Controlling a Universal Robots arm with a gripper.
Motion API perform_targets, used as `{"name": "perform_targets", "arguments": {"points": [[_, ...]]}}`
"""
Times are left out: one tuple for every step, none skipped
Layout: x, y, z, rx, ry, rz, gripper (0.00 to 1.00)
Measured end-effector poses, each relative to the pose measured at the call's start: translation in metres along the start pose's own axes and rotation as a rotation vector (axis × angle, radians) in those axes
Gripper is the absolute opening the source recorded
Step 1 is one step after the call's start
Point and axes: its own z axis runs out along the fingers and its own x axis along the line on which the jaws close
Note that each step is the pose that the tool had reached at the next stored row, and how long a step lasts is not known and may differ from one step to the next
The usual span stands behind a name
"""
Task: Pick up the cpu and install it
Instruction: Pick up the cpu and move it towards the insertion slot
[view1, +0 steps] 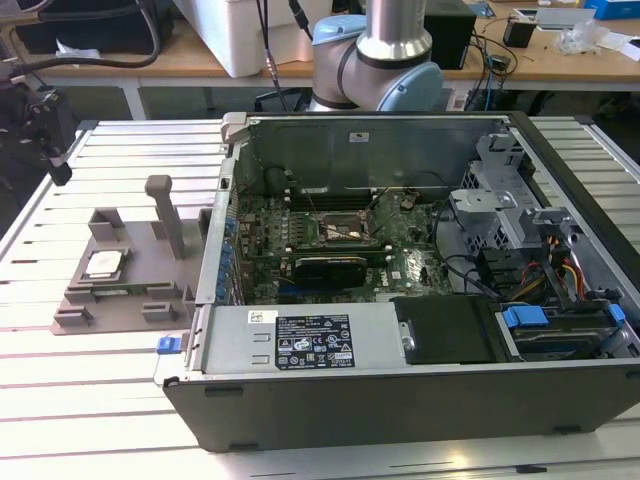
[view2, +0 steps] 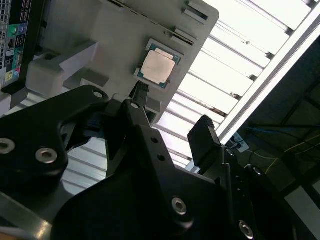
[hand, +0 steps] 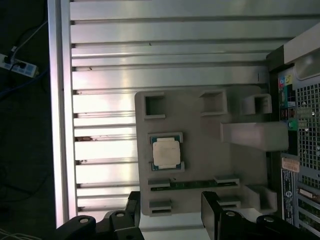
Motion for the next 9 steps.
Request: {"name": "perform_targets", "arguments": {"points": [[0.0, 0.0, 0.0011, 0.0, 0.0, 0.0, 0.6], [0.0, 0.0, 0.0022, 0.0, -0.0001, 0.0, 0.6], [0.0, 0.0, 0.0029, 0.0, 0.0, 0.0, 0.6], [0.0, 0.0, 0.0036, 0.0, 0.0, 0.0, 0.6], [0.0, 0.0, 0.0044, 0.0, 0.0, 0.0, 0.6], [0.0, -0.0001, 0.0053, 0.0, 0.0, 0.0, 0.6], [0.0, 0.0, 0.006, 0.0, 0.0001, 0.0, 0.6], [0.0, -0.0001, 0.0068, 0.0001, 0.0001, 0.0, 0.6], [0.0, -0.0001, 0.0075, 0.0, 0.0, 0.0, 0.6]]}}
